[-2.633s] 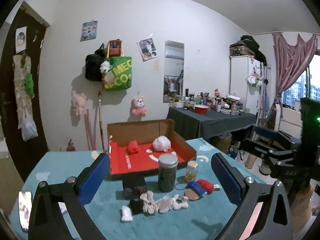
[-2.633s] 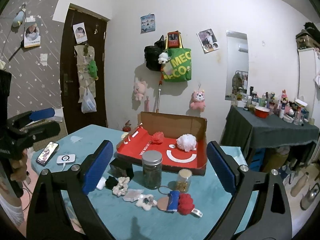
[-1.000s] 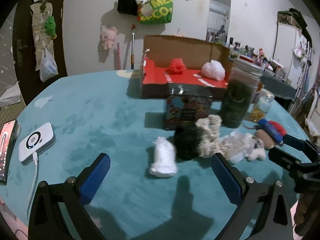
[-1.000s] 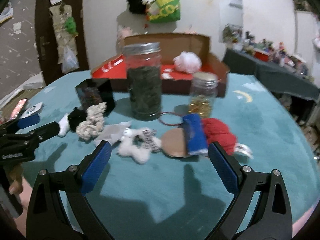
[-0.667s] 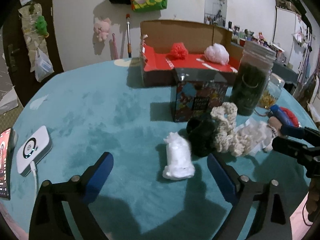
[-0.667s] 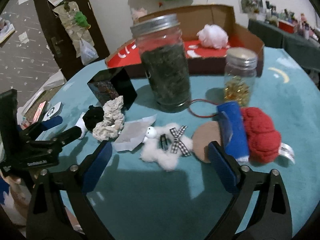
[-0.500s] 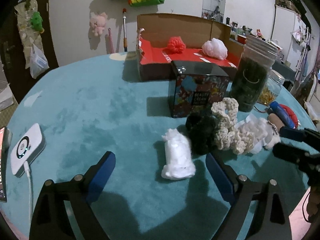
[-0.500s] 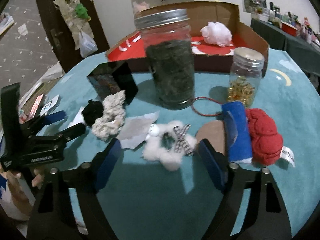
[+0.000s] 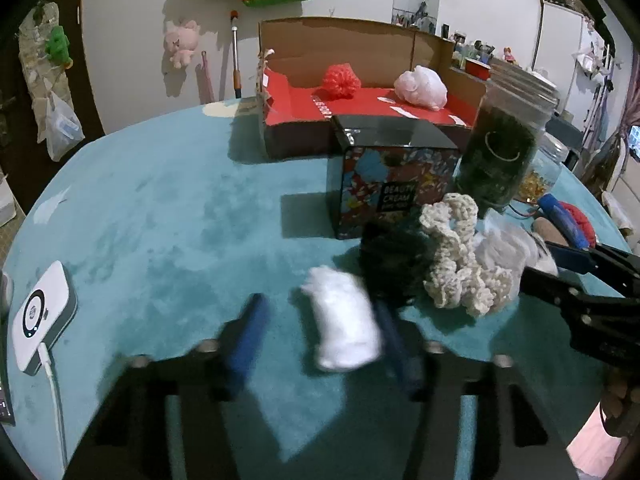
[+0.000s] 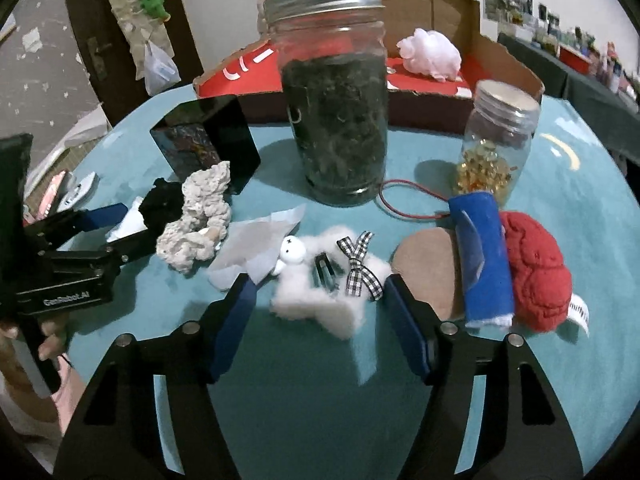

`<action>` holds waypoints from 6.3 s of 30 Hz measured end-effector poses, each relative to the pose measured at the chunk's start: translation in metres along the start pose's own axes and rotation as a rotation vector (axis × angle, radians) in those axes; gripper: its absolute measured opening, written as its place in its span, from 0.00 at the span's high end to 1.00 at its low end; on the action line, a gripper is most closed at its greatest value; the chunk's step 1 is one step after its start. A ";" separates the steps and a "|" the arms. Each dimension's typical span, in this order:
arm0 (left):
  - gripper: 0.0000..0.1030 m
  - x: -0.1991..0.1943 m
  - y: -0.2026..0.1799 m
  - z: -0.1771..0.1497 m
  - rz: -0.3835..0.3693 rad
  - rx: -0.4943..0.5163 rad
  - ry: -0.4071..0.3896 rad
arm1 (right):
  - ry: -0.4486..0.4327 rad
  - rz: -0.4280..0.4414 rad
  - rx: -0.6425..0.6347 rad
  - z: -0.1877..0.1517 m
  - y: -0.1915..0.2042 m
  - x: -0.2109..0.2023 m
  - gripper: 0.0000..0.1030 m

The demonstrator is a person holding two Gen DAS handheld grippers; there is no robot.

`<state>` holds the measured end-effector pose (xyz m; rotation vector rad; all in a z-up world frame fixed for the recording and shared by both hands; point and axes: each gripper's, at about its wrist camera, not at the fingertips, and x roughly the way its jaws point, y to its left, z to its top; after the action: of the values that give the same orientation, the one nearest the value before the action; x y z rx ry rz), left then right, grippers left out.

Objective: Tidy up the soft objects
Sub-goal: 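Grasp the white sock with the left tool while the right tool grasps the white fluffy toy, then carry the sock and fluffy toy over the red box with both tools, then open both tools to drop the sock and fluffy toy into the box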

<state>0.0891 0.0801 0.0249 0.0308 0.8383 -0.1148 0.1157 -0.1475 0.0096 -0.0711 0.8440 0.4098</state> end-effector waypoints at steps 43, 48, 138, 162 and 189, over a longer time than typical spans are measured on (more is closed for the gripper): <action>0.82 -0.010 -0.096 0.031 -0.289 0.094 -0.056 | -0.178 0.013 -0.009 -0.006 -0.029 -0.043 0.65; 0.82 -0.018 -0.084 0.037 -0.280 0.071 -0.055 | -0.184 0.017 -0.012 -0.005 -0.030 -0.044 0.64; 0.81 0.153 -0.024 0.204 -0.042 0.208 0.299 | 0.267 -0.117 -0.212 0.200 -0.131 0.106 0.63; 0.47 0.137 -0.025 0.211 -0.054 0.198 0.234 | 0.280 -0.130 -0.228 0.192 -0.118 0.116 0.48; 0.02 -0.066 -0.030 0.147 -0.094 0.092 -0.194 | -0.131 -0.162 -0.115 0.150 -0.081 -0.092 0.22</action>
<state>0.1513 0.0453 0.1729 0.0661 0.6402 -0.2408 0.1987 -0.2185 0.1700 -0.2155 0.6794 0.3070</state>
